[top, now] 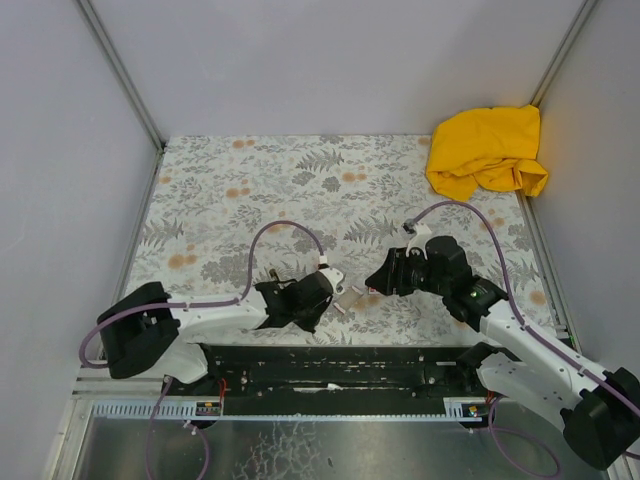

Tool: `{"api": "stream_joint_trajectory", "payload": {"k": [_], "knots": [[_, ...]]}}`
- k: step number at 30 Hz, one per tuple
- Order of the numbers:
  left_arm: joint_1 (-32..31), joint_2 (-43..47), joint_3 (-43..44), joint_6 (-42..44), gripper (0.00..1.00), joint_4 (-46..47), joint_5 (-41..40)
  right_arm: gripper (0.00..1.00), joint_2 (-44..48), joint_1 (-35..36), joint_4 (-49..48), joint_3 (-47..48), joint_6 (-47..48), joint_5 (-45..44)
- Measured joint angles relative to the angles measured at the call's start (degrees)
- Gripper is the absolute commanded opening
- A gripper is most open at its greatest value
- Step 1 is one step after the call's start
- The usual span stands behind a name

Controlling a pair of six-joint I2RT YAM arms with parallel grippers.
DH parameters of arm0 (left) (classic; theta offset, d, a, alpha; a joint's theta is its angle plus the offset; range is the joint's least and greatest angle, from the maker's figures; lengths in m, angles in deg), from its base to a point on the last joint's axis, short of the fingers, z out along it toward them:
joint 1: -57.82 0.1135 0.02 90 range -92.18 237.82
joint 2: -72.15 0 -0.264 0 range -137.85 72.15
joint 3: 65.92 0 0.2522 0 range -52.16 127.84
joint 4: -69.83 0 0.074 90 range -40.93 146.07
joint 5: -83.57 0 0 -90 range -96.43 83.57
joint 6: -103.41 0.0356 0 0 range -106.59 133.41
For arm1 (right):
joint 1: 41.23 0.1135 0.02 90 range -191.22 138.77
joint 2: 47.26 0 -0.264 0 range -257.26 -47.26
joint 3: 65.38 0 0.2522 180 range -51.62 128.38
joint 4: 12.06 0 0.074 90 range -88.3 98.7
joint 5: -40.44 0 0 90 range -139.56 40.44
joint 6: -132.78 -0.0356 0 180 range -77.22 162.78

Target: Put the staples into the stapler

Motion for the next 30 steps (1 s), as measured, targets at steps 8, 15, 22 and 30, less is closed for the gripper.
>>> {"api": "stream_joint_trajectory", "payload": {"k": [8,15,22,30], "knots": [[0.0,-5.2,3.4,0.0,0.13,-1.4,0.8,0.51,0.3,0.0,0.8,-1.0,0.7,0.0],[0.0,-7.7,5.7,0.2,0.30,-1.4,1.3,0.51,0.3,0.0,1.1,-1.5,1.0,0.0],[0.0,-8.2,6.3,0.3,0.49,-1.1,2.1,0.51,0.3,0.0,1.2,-1.5,1.6,0.0],[0.0,-6.0,6.0,0.4,0.65,-1.5,2.2,0.51,-0.1,0.0,1.6,-1.5,4.5,0.0]]}}
